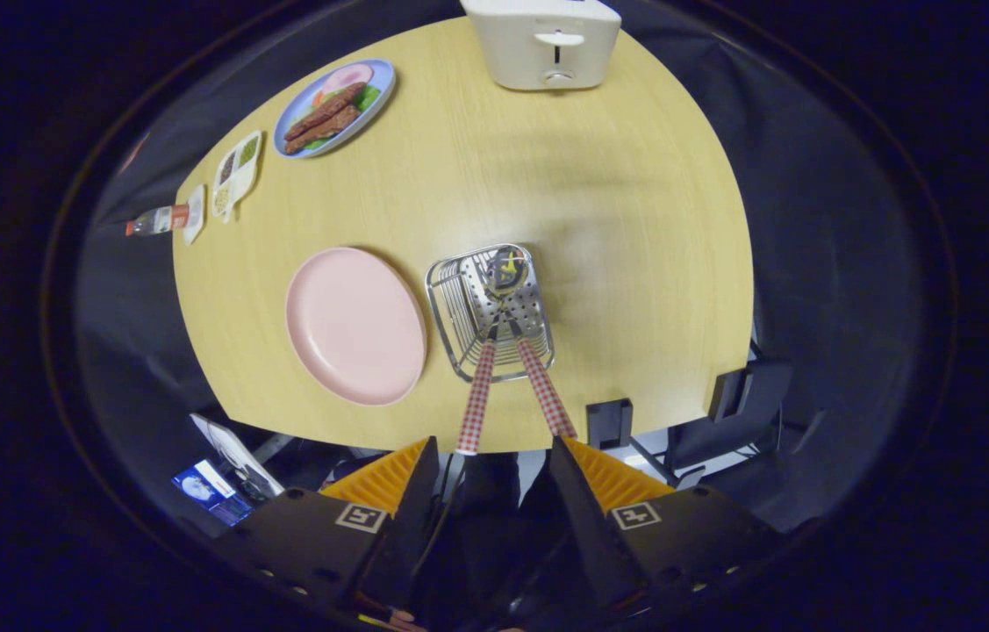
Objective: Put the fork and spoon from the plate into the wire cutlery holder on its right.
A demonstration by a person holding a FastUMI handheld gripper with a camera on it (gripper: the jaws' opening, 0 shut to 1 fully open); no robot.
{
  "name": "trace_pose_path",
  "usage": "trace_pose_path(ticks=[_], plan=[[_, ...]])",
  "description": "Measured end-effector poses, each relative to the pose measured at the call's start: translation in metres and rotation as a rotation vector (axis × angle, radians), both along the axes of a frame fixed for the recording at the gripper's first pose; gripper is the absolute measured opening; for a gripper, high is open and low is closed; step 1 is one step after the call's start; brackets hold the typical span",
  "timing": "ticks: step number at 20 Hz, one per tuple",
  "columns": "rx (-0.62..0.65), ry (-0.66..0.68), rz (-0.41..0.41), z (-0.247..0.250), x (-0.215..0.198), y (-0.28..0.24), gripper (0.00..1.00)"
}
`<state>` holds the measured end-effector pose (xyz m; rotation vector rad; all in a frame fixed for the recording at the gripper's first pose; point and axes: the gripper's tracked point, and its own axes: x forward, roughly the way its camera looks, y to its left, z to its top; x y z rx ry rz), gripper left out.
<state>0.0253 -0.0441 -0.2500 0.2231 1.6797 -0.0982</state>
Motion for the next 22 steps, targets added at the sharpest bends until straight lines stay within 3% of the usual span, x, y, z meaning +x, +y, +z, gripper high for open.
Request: trace_pose_path(ticks=[2,5,10,14,19,22], plan=[[-0.005,-0.057,0.012,0.01,0.001,0.004,0.82],[-0.006,-0.211,0.027,0.031,0.008,0.011,0.98],[0.006,-0.608,0.039,0.08,0.025,0.035,0.97],[-0.083,-0.991,0.105,0.121,0.026,0.046,0.97],[-0.092,-1.429,0.064,0.172,0.013,0.076,0.97],[-0.176,-1.579,0.059,0.187,0.0,0.077,0.97]])
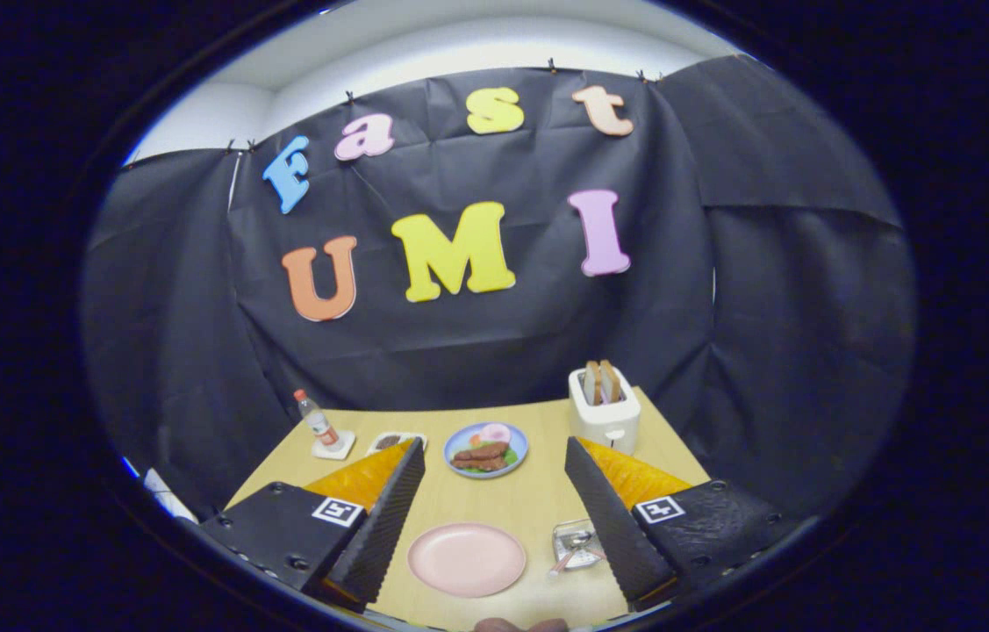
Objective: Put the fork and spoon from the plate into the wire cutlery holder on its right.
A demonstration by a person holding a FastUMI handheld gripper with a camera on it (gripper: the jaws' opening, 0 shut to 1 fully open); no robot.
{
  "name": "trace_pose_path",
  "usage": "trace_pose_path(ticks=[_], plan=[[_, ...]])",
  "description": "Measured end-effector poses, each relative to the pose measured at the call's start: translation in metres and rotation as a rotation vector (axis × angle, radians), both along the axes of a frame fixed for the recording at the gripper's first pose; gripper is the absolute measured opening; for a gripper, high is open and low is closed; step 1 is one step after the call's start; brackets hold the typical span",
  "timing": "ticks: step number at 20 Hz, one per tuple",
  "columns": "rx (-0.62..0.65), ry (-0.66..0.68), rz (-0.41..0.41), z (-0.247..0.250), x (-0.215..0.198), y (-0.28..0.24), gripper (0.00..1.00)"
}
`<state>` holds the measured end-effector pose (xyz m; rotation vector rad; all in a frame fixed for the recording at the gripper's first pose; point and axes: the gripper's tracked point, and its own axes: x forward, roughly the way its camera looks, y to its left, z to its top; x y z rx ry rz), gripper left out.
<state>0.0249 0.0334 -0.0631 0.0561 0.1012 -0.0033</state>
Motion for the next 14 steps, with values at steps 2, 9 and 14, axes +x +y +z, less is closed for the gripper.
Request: trace_pose_path(ticks=[2,9,14], plan=[[-0.023,-0.047,0.0,0.003,-0.002,0.003,0.96],[-0.015,-0.088,-0.018,0.005,-0.007,0.002,0.96],[-0.018,-0.078,-0.051,0.003,-0.016,-0.013,0.96]])
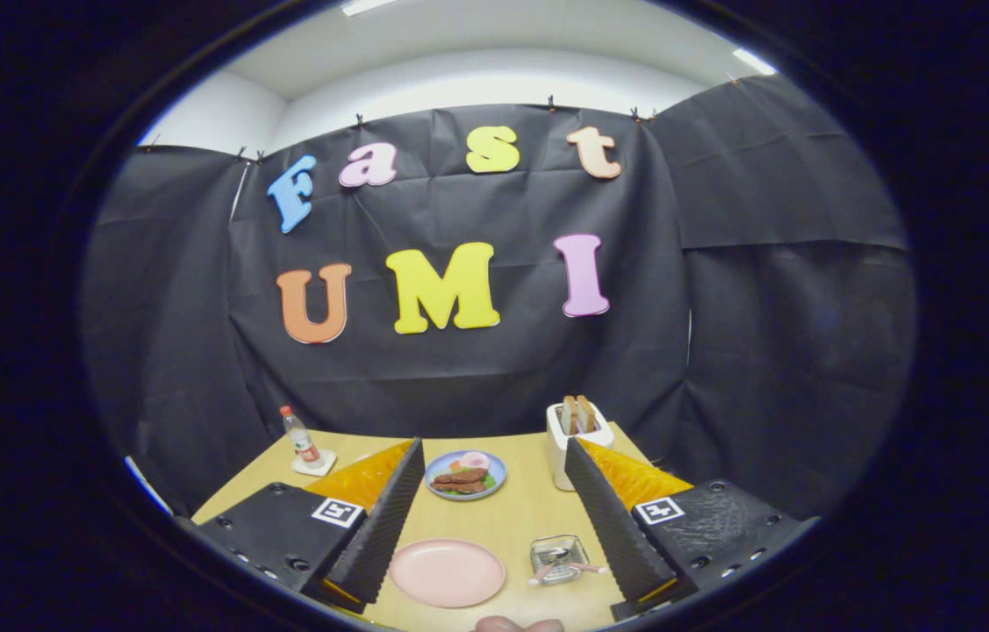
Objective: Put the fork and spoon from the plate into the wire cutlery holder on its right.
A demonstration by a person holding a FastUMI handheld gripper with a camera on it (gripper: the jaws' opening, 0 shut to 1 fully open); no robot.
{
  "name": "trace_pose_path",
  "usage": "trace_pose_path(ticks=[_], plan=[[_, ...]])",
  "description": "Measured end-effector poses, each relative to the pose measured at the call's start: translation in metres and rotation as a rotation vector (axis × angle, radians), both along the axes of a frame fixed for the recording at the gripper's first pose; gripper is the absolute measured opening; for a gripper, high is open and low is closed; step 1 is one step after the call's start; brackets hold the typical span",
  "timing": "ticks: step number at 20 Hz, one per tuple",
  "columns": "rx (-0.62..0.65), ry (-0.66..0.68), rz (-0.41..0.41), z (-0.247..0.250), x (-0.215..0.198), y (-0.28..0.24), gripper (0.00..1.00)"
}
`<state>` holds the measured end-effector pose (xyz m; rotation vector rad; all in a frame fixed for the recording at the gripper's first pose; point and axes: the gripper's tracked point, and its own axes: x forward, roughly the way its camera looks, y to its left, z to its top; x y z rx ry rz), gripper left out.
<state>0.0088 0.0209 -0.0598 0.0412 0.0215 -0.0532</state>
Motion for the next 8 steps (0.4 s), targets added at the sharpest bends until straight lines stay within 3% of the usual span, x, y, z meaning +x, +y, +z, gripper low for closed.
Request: trace_pose_path(ticks=[8], plan=[[-0.013,-0.028,-0.035,0.007,-0.002,-0.017,0.96]])
